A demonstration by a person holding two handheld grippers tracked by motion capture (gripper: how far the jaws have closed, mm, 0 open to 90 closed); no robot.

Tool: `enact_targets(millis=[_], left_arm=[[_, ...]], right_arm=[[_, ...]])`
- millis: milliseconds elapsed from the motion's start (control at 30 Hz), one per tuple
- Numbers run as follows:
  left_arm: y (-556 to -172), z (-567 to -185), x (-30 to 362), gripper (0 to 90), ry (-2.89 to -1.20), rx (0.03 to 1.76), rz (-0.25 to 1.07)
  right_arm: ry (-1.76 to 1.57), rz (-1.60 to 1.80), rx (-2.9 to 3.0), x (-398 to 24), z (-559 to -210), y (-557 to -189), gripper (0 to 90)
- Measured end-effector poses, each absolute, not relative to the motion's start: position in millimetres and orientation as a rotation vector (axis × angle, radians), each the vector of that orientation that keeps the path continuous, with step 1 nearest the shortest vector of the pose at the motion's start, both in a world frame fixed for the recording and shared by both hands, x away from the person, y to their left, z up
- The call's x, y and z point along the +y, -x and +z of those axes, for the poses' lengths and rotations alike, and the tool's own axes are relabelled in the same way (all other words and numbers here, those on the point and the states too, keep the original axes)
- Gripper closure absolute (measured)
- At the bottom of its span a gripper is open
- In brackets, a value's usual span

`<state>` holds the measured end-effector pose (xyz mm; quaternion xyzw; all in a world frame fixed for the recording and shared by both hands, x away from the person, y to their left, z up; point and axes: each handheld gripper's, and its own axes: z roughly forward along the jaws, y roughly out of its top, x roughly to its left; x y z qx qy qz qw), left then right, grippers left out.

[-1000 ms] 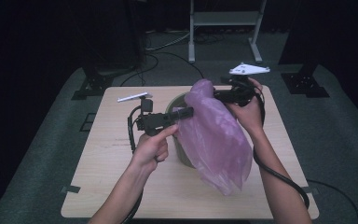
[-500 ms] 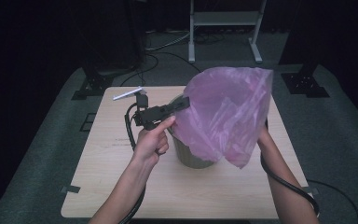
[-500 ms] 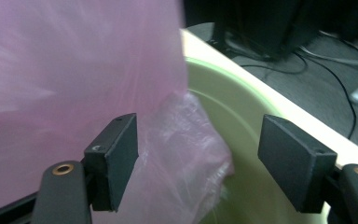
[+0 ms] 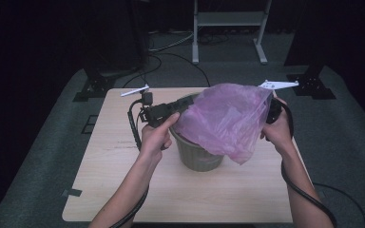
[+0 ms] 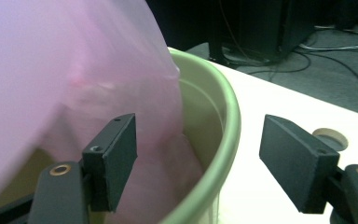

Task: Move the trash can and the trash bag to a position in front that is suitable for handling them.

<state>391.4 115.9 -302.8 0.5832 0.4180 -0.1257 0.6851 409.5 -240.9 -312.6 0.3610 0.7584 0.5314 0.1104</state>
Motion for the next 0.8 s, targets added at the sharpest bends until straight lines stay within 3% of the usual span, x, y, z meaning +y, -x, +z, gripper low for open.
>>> enact_targets(millis=[400, 800], left_arm=[[-381.4, -290.1, 111.2, 28.9, -1.484, 0.792, -0.161], [-376.9, -286.0, 115.9, 21.0, -1.555, 0.74, -0.083]], right_arm=[[-1.008, 1.673, 2.262, -263.3, -335.2, -393.7, 24.9], [-0.937, 1.791, 2.213, -283.2, -339.1, -376.5, 23.0]])
